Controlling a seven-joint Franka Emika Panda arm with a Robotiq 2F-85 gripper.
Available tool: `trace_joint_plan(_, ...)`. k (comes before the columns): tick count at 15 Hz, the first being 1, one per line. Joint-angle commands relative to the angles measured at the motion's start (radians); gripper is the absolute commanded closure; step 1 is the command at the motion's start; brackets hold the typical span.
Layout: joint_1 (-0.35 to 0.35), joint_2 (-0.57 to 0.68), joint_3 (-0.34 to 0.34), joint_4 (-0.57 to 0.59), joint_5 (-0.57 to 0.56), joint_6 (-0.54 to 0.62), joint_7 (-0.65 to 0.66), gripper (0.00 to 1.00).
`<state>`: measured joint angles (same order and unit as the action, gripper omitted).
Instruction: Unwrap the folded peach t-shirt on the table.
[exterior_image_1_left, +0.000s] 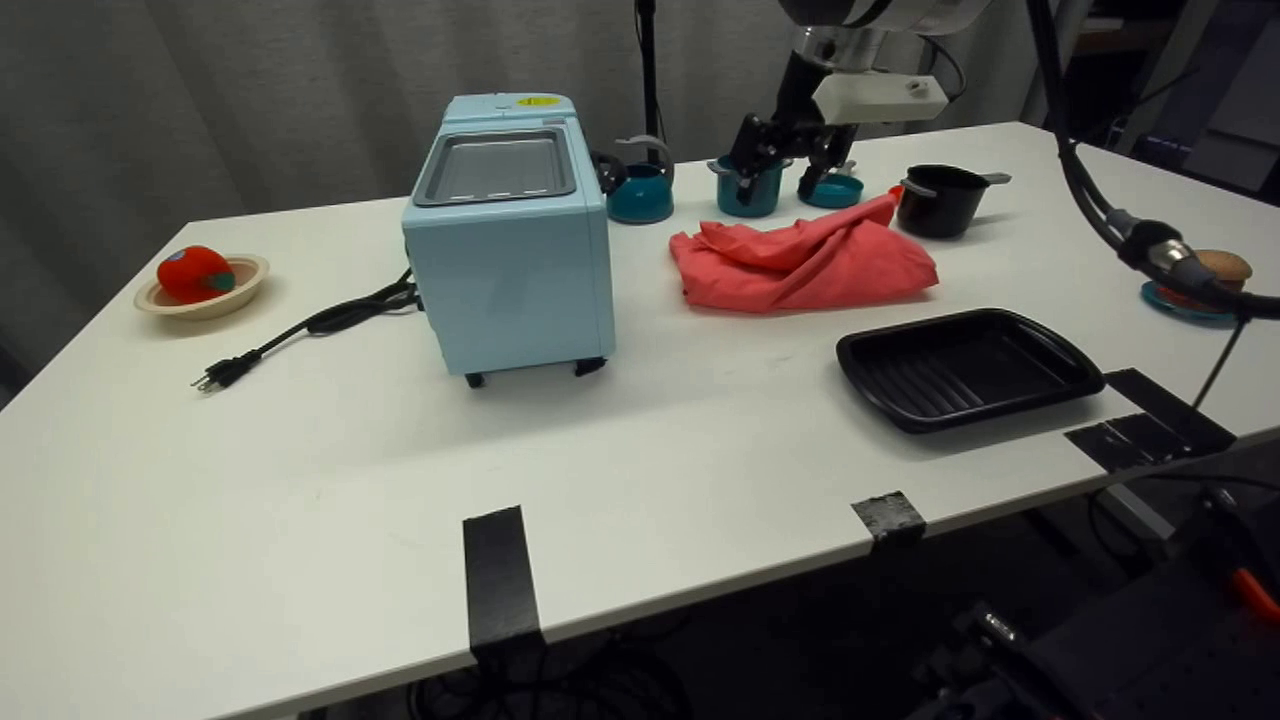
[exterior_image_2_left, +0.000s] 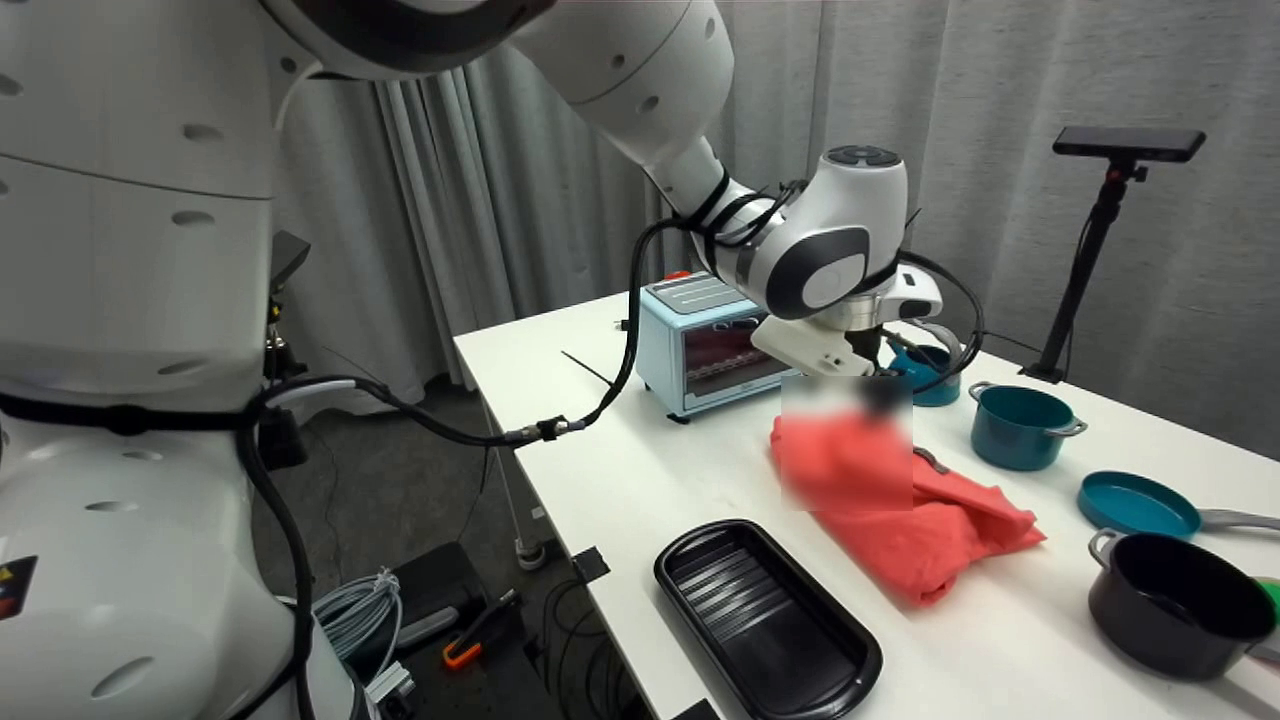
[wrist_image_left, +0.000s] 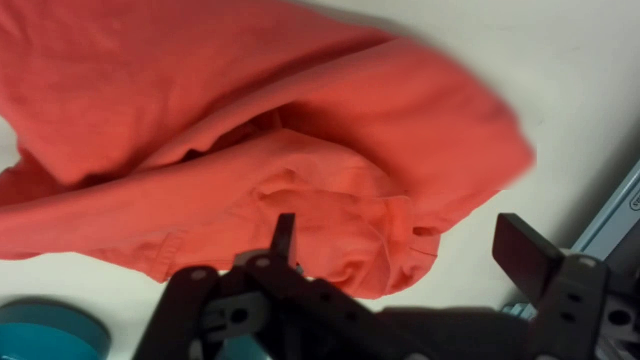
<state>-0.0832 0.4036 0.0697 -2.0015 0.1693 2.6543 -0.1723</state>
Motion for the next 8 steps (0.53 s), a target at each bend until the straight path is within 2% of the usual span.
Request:
trace_joint_plan(1, 0.004, 0.094, 0.024, 0.06, 0.01, 0.073, -0.002, 0.0)
trace_joint_plan(8, -0.022, 0.31, 0.034, 0.291, -0.01, 0.067, -0.007, 0.0)
